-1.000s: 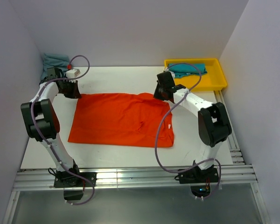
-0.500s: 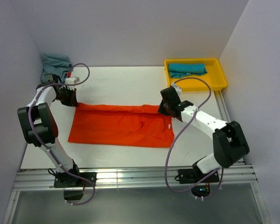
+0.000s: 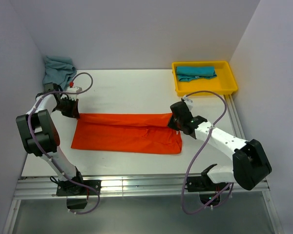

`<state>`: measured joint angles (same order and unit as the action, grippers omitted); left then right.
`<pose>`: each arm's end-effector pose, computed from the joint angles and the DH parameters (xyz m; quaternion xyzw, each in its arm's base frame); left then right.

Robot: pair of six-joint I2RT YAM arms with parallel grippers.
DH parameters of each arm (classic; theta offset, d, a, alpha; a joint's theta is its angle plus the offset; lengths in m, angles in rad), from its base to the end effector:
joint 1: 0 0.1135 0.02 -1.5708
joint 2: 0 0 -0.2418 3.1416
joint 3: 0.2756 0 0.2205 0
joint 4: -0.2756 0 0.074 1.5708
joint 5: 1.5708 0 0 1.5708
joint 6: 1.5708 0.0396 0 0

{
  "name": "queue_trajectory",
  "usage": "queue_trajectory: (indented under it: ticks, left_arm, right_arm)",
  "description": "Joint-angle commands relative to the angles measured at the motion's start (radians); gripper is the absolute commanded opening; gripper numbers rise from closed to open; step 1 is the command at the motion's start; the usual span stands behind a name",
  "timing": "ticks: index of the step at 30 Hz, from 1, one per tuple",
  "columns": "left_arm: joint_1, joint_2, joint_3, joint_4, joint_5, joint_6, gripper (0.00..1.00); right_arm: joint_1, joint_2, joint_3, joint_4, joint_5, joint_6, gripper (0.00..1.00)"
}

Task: Roll the t-shirts
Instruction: Fold the tshirt

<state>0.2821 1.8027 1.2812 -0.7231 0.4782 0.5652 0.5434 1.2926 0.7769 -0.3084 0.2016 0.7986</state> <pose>0.3167 0.0728 0.1917 0.1733 0.9436 -0.1482 0.2399 0.2133 0.1196 0.2108 0.1543 0.9142 0.1522 0.3425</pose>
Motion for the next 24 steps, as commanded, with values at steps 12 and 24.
queue_trajectory:
  ticks: [12, 24]
  left_arm:
    - [0.006, -0.094, -0.095, -0.010, -0.004, 0.070, 0.00]
    - [0.034, -0.172, -0.186, 0.017, -0.043, 0.101, 0.33]
  right_arm:
    - [0.038, -0.049, -0.076, 0.002, 0.053, 0.060, 0.04]
    - [0.044, -0.055, -0.134, 0.041, 0.051, 0.096, 0.21]
